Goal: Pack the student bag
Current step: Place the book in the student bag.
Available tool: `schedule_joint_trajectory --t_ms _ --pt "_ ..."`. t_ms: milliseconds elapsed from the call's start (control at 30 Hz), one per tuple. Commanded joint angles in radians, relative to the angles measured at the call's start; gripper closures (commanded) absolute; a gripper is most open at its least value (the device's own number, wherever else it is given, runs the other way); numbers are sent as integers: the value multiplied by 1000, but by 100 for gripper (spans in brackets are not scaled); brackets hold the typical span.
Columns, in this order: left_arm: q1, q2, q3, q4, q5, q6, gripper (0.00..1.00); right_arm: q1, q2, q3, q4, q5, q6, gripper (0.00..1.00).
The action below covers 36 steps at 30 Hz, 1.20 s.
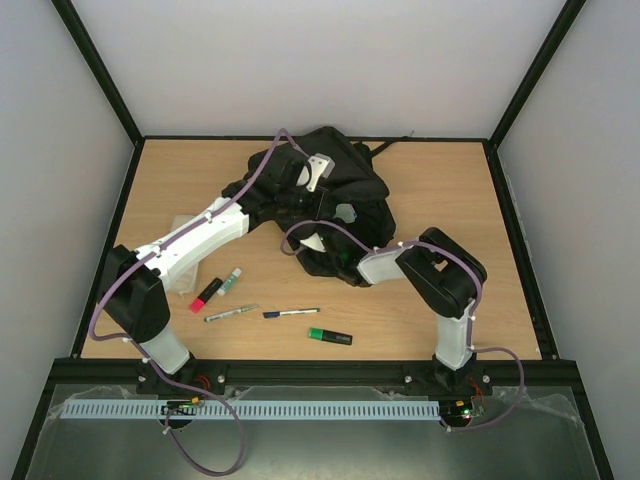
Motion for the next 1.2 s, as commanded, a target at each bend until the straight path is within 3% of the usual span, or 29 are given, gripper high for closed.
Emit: schedule_joint_trajectory --t_ms 0,133,333,533,733,933,1067,1167 --pt "-1 -42 47 80 63 -5 98 -43 55 36 79 40 -27 72" --pt "0 -42 47 80 64 -7 98 -49 39 26 51 30 -12 72" --pt "0 -40 46 80 57 -6 98 -36 -71 -17 -198 -57 72 64" --pt "0 -15 49 72 40 -9 98 -20 -362 -99 -623 -276 176 56" --pt "-2 22 47 70 35 18 98 -30 -700 -144 -974 -493 271 56" --pt "-50 129 64 30 17 47 98 -149 -978 -88 -1133 -581 380 57" --pt "-99 120 -82 182 6 -19 98 -272 -1017 17 -1170 -676 462 58" --pt "-135 129 -120 194 -4 -29 96 -367 -981 57 -1133 -755 512 59"
